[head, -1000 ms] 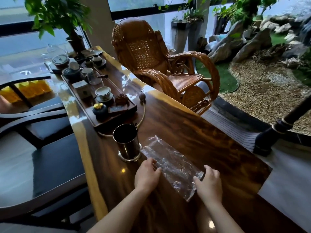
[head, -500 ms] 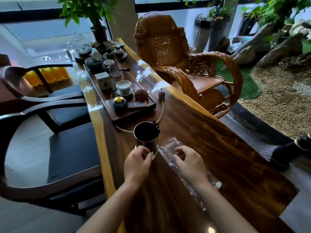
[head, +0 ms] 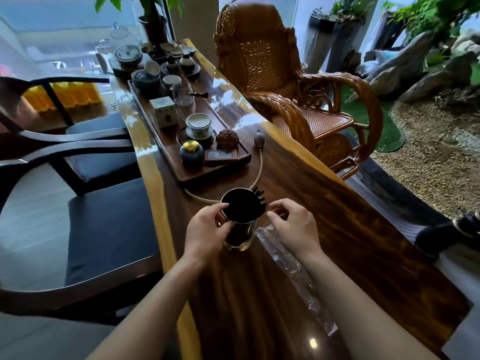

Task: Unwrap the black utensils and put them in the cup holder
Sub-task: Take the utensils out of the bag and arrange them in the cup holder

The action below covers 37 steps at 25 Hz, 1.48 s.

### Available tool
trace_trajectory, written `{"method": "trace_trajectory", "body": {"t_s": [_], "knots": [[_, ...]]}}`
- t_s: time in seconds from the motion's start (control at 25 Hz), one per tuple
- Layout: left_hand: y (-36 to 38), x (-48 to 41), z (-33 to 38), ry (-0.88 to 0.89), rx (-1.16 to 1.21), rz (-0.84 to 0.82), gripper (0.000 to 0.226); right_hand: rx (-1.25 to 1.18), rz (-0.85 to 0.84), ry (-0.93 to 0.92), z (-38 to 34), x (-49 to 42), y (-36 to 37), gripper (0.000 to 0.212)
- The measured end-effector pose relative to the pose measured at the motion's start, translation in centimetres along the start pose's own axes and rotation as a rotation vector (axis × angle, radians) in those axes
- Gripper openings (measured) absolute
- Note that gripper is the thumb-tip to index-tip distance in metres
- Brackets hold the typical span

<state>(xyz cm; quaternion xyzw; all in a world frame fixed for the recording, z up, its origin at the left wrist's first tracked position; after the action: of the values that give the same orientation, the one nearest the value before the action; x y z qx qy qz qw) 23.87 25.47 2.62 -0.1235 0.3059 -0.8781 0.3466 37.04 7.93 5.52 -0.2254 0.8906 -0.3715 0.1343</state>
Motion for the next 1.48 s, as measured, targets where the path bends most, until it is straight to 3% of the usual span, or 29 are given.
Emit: {"method": "trace_trajectory", "body": {"t_s": [0.2,0.52,0.72,1.04,1.16,1.4,1.48], "knots": [[0.5,-0.5,1.4,0.144,-0.041,-0.049,0.036,-0.02,-0.004,-0.018,-0.2,-0.2,0.1,0.013],[-0.3,-0.3,2.4,0.264,-0.006,0.031,0.024,-0.068,0.015,-0.023,-0.1,-0.5,-0.1,0.013],[-1.1,-0.5,2.8,0.262,0.061,0.095,0.022,-0.028,0.045,-0.045,-1.1,-3.1,-0.6,0.016],[-1.3,-0.9,2.7,0.234,0.064,0.13,0.02,0.165,-0.131,0.051,-1.7,-7.4,2.4,0.036],[-1.3,-0.8,2.7,0.218,0.092,0.123,0.022,0.224,-0.16,0.08,-1.8,-8.1,3.2,0.032],[-1.9,-1.5,3.5,0.228,0.116,0.142,0.021,0.043,0.057,-0.218,-5.6,-6.0,0.2,0.015],[-2.0,-1.7,3.9,0.233,0.106,0.148,0.02,-0.056,0.027,-0.336,-7.4,-4.9,-0.4,0.015]]}}
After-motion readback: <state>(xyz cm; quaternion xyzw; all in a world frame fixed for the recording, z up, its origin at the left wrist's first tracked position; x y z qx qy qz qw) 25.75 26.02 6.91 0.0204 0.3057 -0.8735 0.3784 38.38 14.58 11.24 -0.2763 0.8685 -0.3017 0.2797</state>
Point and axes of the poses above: each hand's wrist, its own x-axis away from the middle knuckle, its own y-axis out of the palm, z = x × y, the point moved 9 cm from there along -x, towards the middle knuckle, and after that the axes turned 4 degrees about -y, right-handed, at the moved point
